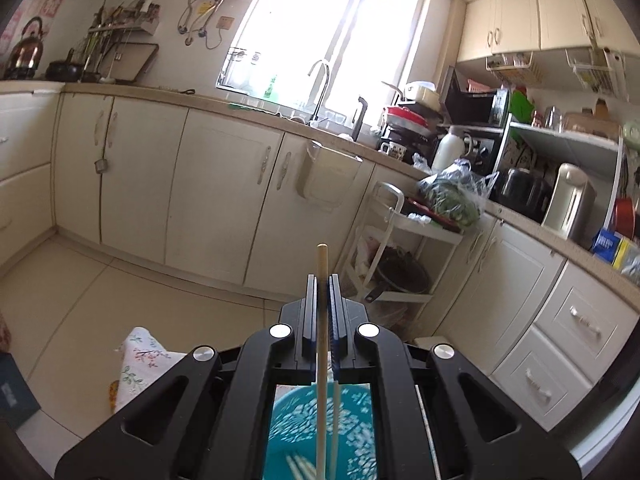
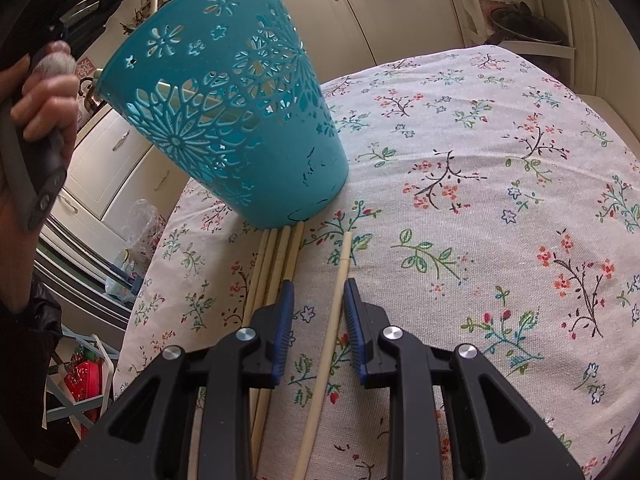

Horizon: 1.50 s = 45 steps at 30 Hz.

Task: Organize utensils
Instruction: 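Lift the stick upright with the left tool into the teal cup and release, then move the open left tool back down beside the stick bundle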

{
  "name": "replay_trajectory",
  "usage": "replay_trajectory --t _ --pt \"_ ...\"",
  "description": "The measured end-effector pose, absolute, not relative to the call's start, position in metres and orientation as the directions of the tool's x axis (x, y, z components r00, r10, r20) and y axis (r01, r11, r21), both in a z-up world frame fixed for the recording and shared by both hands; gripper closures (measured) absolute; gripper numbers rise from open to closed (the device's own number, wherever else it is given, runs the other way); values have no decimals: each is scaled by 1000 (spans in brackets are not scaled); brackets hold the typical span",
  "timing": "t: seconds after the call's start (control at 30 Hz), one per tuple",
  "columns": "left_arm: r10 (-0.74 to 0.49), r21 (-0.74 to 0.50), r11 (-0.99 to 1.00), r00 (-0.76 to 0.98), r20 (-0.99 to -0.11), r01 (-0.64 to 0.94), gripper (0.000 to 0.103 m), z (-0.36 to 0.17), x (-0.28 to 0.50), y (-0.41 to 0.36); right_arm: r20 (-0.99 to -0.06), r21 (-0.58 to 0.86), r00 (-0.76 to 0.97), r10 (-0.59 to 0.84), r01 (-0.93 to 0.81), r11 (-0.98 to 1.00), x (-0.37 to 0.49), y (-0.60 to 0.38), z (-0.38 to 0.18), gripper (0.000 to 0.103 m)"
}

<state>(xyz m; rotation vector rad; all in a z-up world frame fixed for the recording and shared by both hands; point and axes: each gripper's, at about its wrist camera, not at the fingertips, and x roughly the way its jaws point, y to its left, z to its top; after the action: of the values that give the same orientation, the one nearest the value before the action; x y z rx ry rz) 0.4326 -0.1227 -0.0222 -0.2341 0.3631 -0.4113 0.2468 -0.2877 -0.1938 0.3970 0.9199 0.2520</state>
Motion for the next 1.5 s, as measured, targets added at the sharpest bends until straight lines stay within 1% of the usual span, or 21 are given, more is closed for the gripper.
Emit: replay_trajectory --t 0.23,0.3,0.37,0.4,0.43,0.5,0.57,0.63,0.8,0.9,1.0,1.03,1.07,1.13,1.27,1.37,1.4,1.47,1.5 --pt "-435 -258 896 829 -352 361 98 -40 410 -118 -718 439 584 378 -41 898 247 -288 -194 77" --pt "-436 -248 897 823 -365 365 95 -40 403 -115 -718 439 584 378 -41 898 247 -288 -194 77" --pt "-429 -251 900 825 -366 357 87 -35 391 -105 -718 438 584 378 -42 898 247 -288 -194 77" --pt "-422 -258 902 832 -360 346 75 -34 384 -98 -719 437 584 377 -42 898 247 -288 -194 77" --pt "-409 -267 906 842 -352 328 60 -34 377 -91 -719 437 584 376 -41 899 247 -288 -194 77" --pt "-367 -285 918 863 -346 276 47 -37 358 -69 -725 425 583 368 -43 904 247 -286 -193 77" --pt "-331 -294 928 870 -366 229 42 -50 342 -49 -736 396 580 349 -49 917 245 -282 -191 75" --pt "-277 -291 944 856 -437 157 34 -79 327 -31 -746 367 578 331 -57 928 244 -277 -189 71" --pt "-248 -305 950 748 -615 65 34 -158 316 -17 -771 285 577 269 -66 956 240 -266 -186 70" --pt "-265 -306 949 706 -657 71 34 -181 315 -26 -782 254 575 241 -60 965 238 -265 -186 70" --pt "-274 -279 954 695 -664 110 32 -186 312 -38 -801 188 568 190 -64 980 237 -258 -186 72" --pt "-270 -268 957 696 -665 116 30 -188 311 -40 -807 147 567 162 -73 986 237 -253 -186 78" --pt "-264 -257 959 690 -673 117 28 -191 312 -44 -814 82 569 113 -81 993 236 -247 -186 81" --pt "-268 -266 958 671 -692 108 26 -194 315 -45 -816 31 572 84 -102 994 234 -243 -186 87" --pt "-277 -293 952 659 -700 88 24 -198 319 -42 -834 65 539 117 -114 991 234 -250 -184 88" --pt "-280 -292 952 641 -715 90 24 -203 322 -46 -843 16 529 95 -152 988 235 -246 -183 89" --pt "-282 -290 952 636 -718 95 23 -203 322 -48 -845 21 526 102 -158 987 236 -246 -183 93" --pt "-279 -285 954 634 -721 97 23 -203 322 -49 -846 76 515 139 -141 987 236 -252 -184 96" --pt "-280 -286 953 634 -721 96 23 -203 322 -49 -843 126 510 171 -121 985 236 -259 -183 97"
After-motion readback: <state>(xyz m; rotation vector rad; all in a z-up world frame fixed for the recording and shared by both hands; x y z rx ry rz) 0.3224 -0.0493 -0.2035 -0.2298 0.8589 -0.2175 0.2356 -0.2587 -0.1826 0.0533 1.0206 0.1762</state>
